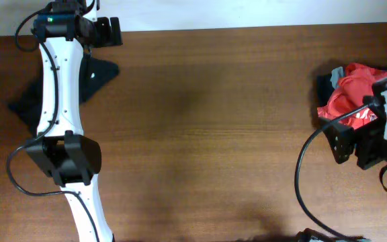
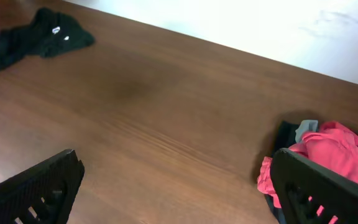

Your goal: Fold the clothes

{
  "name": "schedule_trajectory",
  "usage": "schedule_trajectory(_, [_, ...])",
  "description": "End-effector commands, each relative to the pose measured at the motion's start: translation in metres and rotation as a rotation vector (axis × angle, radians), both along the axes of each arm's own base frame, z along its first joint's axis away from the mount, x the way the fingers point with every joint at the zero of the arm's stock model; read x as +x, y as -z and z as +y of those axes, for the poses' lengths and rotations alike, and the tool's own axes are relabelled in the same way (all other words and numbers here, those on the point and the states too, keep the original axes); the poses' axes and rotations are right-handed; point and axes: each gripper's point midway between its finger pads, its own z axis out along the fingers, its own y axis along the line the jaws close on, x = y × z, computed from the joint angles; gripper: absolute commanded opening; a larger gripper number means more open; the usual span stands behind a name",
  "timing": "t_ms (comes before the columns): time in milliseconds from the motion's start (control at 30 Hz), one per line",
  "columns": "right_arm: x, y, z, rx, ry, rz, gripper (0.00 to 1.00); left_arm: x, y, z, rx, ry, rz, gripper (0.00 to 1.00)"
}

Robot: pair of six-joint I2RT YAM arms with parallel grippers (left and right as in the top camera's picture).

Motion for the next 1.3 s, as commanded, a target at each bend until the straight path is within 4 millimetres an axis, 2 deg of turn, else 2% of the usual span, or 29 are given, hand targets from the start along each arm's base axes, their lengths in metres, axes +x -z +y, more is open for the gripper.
schedule_trajectory(0, [0.004, 0.002, 0.003, 0.001, -0.034, 0.003, 0.99, -0.003, -0.026, 0.001, 0.011, 0.007, -0.054, 0.99])
schedule_trajectory(367, [0.024, 0.024, -0.009, 0.047, -0.021, 0.108, 0.99, -0.003, -0.026, 0.001, 0.011, 0.007, -0.054, 0.99])
schedule_trajectory(500, [0.018, 0.03, -0.006, 0.089, 0.002, 0.162, 0.99, -0.003, -0.026, 0.001, 0.011, 0.007, -0.054, 0.99])
schedule_trajectory(600, [0.013, 0.023, 0.002, 0.021, -0.015, 0.097, 0.98, -0.003, -0.026, 0.001, 0.011, 0.007, -0.054, 0.99])
schedule_trajectory(733, [0.01, 0.014, 0.013, -0.171, -0.021, -0.071, 0.99, -0.003, -0.026, 0.001, 0.011, 0.007, -0.054, 0.99])
schedule_trajectory(867, [-0.005, 0.016, 0.022, -0.264, -0.008, -0.239, 0.99, -0.003, -0.026, 0.001, 0.011, 0.007, -0.054, 0.99])
schedule_trajectory(967, [-0.014, 0.028, 0.017, -0.213, 0.077, -0.301, 0.99, -0.003, -0.026, 0.001, 0.011, 0.007, -0.054, 0.99])
schedule_trajectory(1067, [-0.02, 0.05, 0.004, -0.145, 0.2, -0.316, 0.99, -0.003, -0.026, 0.001, 0.011, 0.007, -0.054, 0.99])
schedule_trajectory(1267, [-0.023, 0.112, -0.003, -0.151, 0.25, -0.356, 0.99, -0.003, -0.026, 0.001, 0.011, 0.007, -0.054, 0.99])
